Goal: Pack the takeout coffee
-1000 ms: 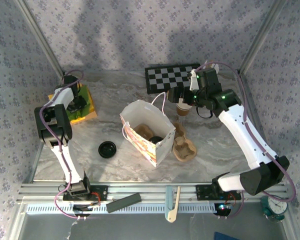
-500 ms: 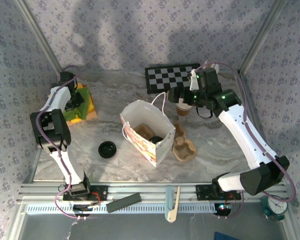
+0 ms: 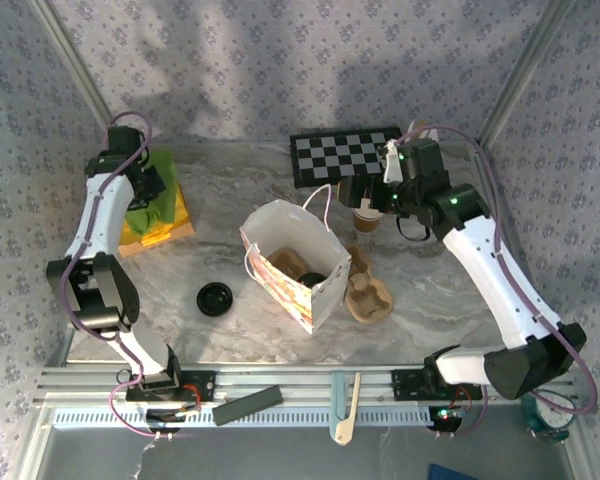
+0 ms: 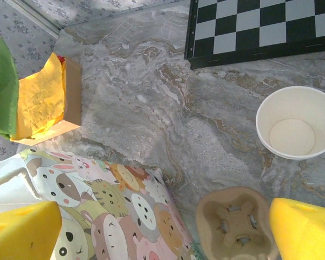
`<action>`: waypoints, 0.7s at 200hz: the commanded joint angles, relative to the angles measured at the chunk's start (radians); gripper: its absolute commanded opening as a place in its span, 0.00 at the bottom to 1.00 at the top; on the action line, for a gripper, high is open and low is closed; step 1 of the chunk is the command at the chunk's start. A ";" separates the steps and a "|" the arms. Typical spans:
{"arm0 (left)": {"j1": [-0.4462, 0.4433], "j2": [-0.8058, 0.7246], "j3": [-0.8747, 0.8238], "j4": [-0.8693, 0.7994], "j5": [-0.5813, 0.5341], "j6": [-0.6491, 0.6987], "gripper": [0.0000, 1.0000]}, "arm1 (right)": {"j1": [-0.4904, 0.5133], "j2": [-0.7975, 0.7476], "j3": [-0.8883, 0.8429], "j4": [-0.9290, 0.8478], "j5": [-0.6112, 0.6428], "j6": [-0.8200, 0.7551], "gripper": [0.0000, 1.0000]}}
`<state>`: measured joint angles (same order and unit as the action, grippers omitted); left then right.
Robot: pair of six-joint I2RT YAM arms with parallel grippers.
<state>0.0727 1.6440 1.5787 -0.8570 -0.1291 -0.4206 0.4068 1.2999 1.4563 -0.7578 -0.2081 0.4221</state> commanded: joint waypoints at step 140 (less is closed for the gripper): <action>-0.036 -0.110 -0.043 -0.016 -0.039 0.001 0.00 | -0.002 -0.075 -0.038 -0.004 0.094 0.056 1.00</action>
<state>0.0132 1.4986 1.5715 -0.9028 -0.1505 -0.4316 0.4198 1.2495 1.4254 -0.7582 -0.1574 0.4519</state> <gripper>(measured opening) 0.054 0.998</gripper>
